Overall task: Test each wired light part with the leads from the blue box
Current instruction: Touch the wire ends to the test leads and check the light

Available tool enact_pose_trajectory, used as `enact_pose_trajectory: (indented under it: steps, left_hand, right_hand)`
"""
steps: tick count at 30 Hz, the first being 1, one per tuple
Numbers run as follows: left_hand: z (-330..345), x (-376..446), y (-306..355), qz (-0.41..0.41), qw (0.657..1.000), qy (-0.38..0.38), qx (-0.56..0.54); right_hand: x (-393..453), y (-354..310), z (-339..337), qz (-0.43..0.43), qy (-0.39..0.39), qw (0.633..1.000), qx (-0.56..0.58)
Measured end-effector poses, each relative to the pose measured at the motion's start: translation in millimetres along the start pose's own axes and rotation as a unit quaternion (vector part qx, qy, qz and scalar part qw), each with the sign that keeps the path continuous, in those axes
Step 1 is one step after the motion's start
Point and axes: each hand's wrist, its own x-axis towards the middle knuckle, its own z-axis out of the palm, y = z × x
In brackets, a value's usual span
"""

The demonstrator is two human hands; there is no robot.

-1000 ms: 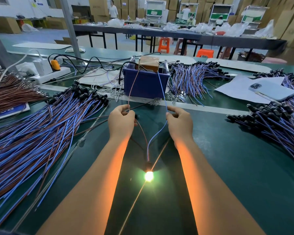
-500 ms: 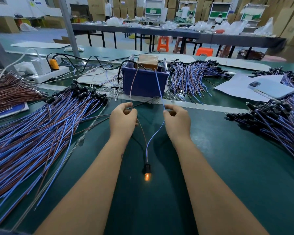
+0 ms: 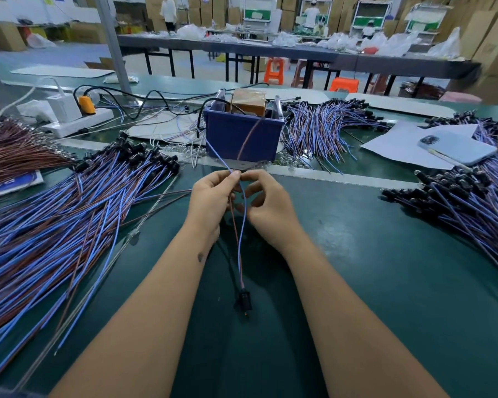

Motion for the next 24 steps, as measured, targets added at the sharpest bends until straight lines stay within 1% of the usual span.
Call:
enact_pose_trajectory:
  steps: [1, 3, 5, 8, 10, 12, 13, 14, 15, 16, 17, 18, 20, 21, 22, 24]
  left_hand:
    - [-0.4, 0.0, 1.1, -0.005, 1.000, 0.012, -0.018]
    - [-2.4, 1.2, 2.3, -0.019, 0.998, 0.029, -0.049]
    - [-4.1, 2.5, 3.3, -0.036, 0.995, 0.031, -0.093]
    - [-4.9, 2.8, 4.2, -0.047, 0.988, 0.036, -0.139]
    - [-6.0, 2.1, 4.9, -0.046, 0.983, 0.037, -0.173]
    - [-6.2, -0.6, 4.3, -0.040, 0.981, 0.032, -0.187]
    - [-5.3, -2.9, 3.4, -0.025, 0.987, 0.024, -0.159]
    - [-3.9, -6.4, 1.5, 0.004, 0.995, 0.012, -0.101]
    - [-2.8, -10.8, -1.6, 0.045, 0.999, -0.004, -0.022]
    - [-0.2, -16.4, -4.4, 0.098, 0.993, -0.024, 0.066]
    - [3.6, -22.5, -6.4, 0.154, 0.976, -0.050, 0.148]
    - [8.9, -29.1, -9.1, 0.206, 0.951, -0.083, 0.215]
    - [21.9, -44.7, -14.2, 0.298, 0.895, -0.151, 0.295]
    - [30.8, -54.0, -16.2, 0.332, 0.873, -0.182, 0.309]
    - [41.4, -63.2, -18.4, 0.353, 0.857, -0.210, 0.312]
    - [67.7, -80.0, -22.0, 0.368, 0.838, -0.256, 0.310]
  right_hand:
    - [-1.6, -1.3, 2.2, -0.007, -0.021, 1.000, -0.008]
    - [-3.1, -4.7, 6.0, -0.008, -0.046, 0.999, 0.016]
    - [-2.9, -8.5, 5.3, 0.005, -0.034, 0.994, 0.101]
    - [-3.5, -12.1, 1.2, 0.021, 0.008, 0.967, 0.255]
    - [-2.7, -12.5, -1.3, 0.070, 0.057, 0.936, 0.341]
    - [-0.8, -11.0, -6.8, 0.115, 0.112, 0.903, 0.398]
    - [0.0, -9.3, -10.9, 0.129, 0.136, 0.896, 0.401]
    - [0.0, -7.5, -16.0, 0.141, 0.156, 0.896, 0.392]
    - [-1.3, -6.1, -21.7, 0.150, 0.174, 0.896, 0.380]
    - [-2.3, -4.3, -28.4, 0.156, 0.190, 0.893, 0.377]
    - [-3.5, -2.0, -35.8, 0.158, 0.202, 0.891, 0.375]
    - [-5.3, -0.1, -43.9, 0.161, 0.209, 0.893, 0.364]
    - [-9.1, 2.8, -63.3, 0.172, 0.215, 0.909, 0.311]
    - [-10.8, 4.5, -74.6, 0.180, 0.215, 0.920, 0.274]
    - [-12.4, 6.6, -86.6, 0.186, 0.211, 0.931, 0.233]
    - [-16.8, 10.1, -112.8, 0.192, 0.198, 0.951, 0.139]
